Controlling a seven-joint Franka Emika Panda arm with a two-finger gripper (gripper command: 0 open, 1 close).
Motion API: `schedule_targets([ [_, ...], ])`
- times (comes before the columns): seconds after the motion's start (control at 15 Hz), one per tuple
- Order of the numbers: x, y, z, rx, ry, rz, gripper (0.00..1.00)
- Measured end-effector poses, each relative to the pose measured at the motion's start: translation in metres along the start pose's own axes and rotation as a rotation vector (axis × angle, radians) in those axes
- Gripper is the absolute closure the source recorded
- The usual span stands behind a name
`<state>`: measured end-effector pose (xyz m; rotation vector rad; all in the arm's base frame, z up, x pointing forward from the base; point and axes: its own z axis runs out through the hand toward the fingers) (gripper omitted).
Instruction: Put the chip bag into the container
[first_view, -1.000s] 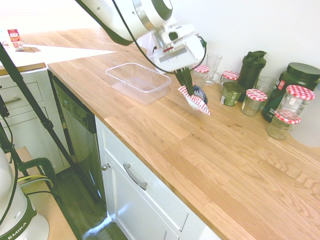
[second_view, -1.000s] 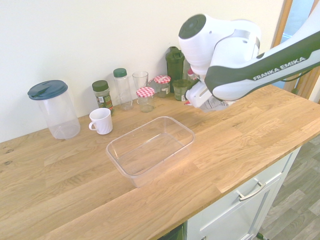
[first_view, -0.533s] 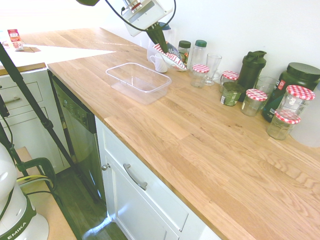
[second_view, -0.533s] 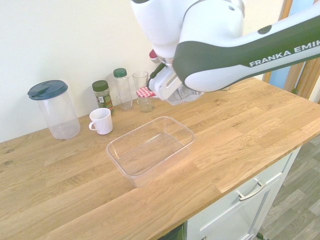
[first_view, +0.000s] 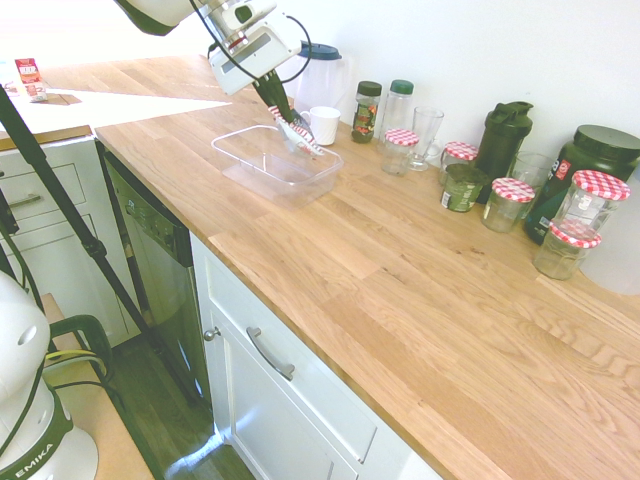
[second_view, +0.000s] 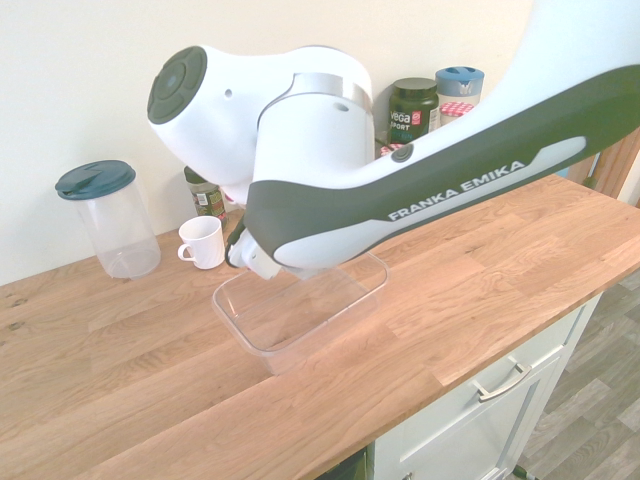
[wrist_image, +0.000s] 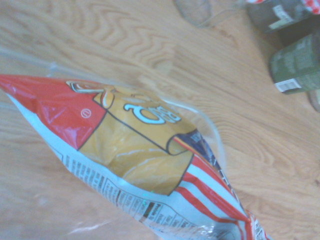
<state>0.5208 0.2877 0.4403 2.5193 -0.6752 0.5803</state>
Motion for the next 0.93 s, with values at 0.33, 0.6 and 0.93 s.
schedule_targets([
  [0.33,-0.009,-0.006,0.008,-0.026,-0.044,-0.057,0.0],
  [0.6,-0.007,-0.006,0.008,-0.025,-0.045,-0.055,0.0],
  [0.93,0.022,0.009,-0.05,0.167,-0.167,0.019,0.0],
])
